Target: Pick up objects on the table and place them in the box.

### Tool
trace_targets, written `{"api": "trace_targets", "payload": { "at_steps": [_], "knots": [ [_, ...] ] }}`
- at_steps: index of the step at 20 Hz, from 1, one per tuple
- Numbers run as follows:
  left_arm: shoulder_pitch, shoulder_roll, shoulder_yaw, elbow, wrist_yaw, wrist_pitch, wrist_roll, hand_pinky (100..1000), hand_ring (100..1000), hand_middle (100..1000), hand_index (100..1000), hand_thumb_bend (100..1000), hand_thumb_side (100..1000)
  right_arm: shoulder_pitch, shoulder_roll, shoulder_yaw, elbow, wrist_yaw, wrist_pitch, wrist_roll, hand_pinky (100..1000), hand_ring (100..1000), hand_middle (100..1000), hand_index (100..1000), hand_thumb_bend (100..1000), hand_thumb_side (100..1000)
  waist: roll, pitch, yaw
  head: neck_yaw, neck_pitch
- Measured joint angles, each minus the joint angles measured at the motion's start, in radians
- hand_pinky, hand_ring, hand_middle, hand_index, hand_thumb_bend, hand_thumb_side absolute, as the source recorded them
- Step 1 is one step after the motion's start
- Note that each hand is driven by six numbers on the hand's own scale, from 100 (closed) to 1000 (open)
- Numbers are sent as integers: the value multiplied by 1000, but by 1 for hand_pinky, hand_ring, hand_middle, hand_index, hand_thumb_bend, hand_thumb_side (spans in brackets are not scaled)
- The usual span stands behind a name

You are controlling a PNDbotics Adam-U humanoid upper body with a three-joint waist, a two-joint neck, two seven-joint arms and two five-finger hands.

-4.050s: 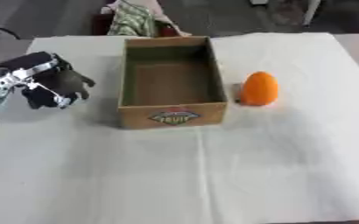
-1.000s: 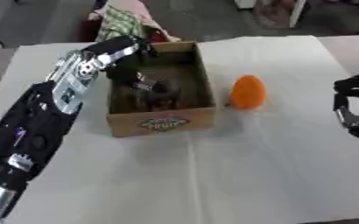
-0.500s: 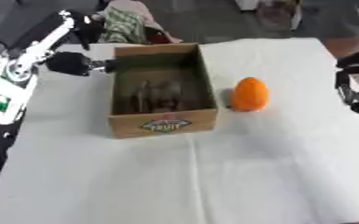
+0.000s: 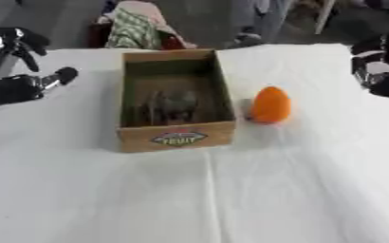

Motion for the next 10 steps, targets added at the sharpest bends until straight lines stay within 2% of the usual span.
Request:
{"api": "trace_targets", "payload": {
  "at_steps": [5, 10],
  "knots": [
    [56, -24, -1, -93, 75, 67, 74, 685, 450, 533, 700, 671, 505, -76, 39, 27, 123, 67, 26, 62, 792, 862, 733, 752, 100, 118, 4, 4, 14, -9, -8],
    [67, -37, -2, -113, 156, 93, 112, 684, 448, 530, 698, 670, 498, -135, 82, 49, 255, 146, -7, 94, 813, 883, 764, 761, 100, 125, 6, 4, 19, -16, -8]
  ]
}}
